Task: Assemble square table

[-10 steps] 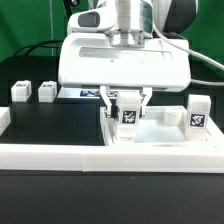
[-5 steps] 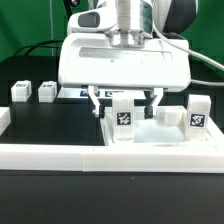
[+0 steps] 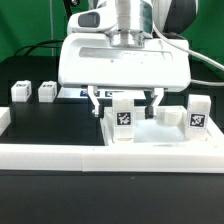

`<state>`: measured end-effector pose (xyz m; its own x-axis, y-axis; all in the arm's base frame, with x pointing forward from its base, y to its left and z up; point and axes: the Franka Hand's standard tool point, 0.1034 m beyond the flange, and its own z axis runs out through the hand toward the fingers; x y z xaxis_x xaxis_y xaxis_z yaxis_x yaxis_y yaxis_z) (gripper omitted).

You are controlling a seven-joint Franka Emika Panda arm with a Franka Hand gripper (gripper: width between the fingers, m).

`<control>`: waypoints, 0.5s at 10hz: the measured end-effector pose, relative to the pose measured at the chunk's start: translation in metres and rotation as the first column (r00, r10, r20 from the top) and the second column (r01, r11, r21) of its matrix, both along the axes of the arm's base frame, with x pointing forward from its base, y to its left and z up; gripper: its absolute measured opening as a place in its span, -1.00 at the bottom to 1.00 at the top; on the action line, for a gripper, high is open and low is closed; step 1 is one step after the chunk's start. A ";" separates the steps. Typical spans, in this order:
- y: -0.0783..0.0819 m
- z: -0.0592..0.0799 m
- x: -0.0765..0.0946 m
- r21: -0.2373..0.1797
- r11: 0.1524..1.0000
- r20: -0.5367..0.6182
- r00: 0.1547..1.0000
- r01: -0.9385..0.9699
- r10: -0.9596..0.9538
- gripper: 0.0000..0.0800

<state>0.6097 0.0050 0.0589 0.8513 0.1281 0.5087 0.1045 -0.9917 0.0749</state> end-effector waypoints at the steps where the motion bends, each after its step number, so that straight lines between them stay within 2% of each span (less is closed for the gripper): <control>1: 0.000 0.000 0.000 0.000 1.000 0.000 1.000 0.000 0.000 0.62; 2: 0.000 0.001 0.000 0.001 1.000 -0.007 1.000 0.000 0.000 0.62; 5: -0.004 0.035 0.004 0.026 1.000 -0.089 0.996 0.010 -0.008 0.62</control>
Offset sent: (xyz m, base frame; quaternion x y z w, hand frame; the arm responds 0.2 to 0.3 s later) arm 0.0008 -0.0097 0.0382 0.0091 -0.0581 0.0072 0.9982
